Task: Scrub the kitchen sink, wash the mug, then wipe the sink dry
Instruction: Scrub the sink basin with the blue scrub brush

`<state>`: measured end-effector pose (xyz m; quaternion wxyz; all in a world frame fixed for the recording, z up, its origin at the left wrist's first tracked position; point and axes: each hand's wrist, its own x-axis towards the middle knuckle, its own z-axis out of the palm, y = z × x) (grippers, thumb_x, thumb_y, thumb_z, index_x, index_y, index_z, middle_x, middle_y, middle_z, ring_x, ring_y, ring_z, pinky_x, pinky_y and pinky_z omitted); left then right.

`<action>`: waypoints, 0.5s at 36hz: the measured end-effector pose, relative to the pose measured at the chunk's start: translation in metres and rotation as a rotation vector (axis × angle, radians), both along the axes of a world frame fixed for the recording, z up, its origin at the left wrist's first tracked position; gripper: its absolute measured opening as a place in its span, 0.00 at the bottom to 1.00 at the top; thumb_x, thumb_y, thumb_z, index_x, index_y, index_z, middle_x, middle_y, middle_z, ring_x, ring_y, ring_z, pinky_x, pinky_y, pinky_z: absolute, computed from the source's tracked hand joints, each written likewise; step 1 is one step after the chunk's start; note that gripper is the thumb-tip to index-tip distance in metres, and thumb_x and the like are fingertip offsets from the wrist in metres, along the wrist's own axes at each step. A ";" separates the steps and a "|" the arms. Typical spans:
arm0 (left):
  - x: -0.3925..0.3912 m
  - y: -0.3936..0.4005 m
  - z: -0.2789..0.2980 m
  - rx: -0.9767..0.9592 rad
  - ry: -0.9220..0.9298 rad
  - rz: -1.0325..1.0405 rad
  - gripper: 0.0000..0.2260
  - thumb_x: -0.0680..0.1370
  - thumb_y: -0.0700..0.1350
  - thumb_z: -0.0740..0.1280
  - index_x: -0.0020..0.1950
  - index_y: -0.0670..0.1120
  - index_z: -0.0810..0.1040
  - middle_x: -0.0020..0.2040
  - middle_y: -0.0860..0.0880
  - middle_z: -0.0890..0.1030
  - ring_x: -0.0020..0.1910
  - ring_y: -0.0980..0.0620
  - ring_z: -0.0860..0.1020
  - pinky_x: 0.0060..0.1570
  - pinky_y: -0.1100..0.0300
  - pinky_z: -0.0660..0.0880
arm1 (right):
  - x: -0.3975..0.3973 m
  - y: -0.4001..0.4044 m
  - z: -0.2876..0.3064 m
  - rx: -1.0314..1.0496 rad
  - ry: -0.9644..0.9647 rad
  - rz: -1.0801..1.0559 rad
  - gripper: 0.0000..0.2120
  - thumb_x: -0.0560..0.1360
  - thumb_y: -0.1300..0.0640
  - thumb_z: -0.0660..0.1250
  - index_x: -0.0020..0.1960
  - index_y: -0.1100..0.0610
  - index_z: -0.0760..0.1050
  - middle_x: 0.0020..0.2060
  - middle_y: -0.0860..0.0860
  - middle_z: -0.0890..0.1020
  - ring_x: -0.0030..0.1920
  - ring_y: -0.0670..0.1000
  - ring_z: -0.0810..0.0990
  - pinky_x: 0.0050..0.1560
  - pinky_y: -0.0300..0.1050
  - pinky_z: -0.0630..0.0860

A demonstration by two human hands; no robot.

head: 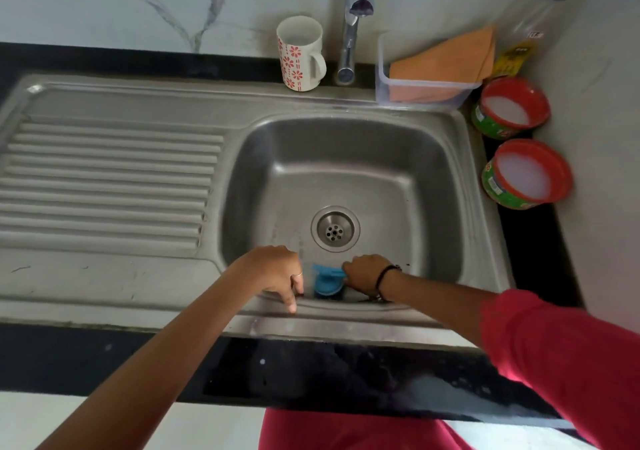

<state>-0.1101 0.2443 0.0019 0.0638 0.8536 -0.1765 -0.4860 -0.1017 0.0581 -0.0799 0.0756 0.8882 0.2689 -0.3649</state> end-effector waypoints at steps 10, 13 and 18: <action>0.007 -0.045 -0.007 -0.094 0.107 -0.028 0.20 0.69 0.54 0.74 0.60 0.53 0.79 0.48 0.57 0.81 0.41 0.56 0.77 0.42 0.64 0.73 | 0.012 -0.064 0.009 -0.280 -0.099 -0.389 0.17 0.81 0.59 0.51 0.67 0.59 0.70 0.63 0.55 0.75 0.63 0.54 0.75 0.59 0.45 0.72; 0.010 -0.054 -0.010 -0.124 0.150 0.005 0.21 0.69 0.52 0.74 0.60 0.51 0.79 0.50 0.54 0.81 0.34 0.60 0.73 0.35 0.69 0.70 | 0.002 -0.041 0.002 -0.231 -0.096 -0.342 0.17 0.82 0.59 0.50 0.67 0.59 0.70 0.63 0.55 0.75 0.63 0.54 0.75 0.59 0.44 0.72; 0.016 -0.057 -0.020 -0.132 0.210 0.016 0.23 0.66 0.53 0.76 0.60 0.52 0.79 0.53 0.52 0.82 0.46 0.53 0.80 0.46 0.65 0.76 | 0.037 -0.029 -0.007 -0.156 -0.172 -0.430 0.17 0.82 0.60 0.50 0.66 0.62 0.70 0.63 0.56 0.75 0.63 0.55 0.75 0.60 0.46 0.72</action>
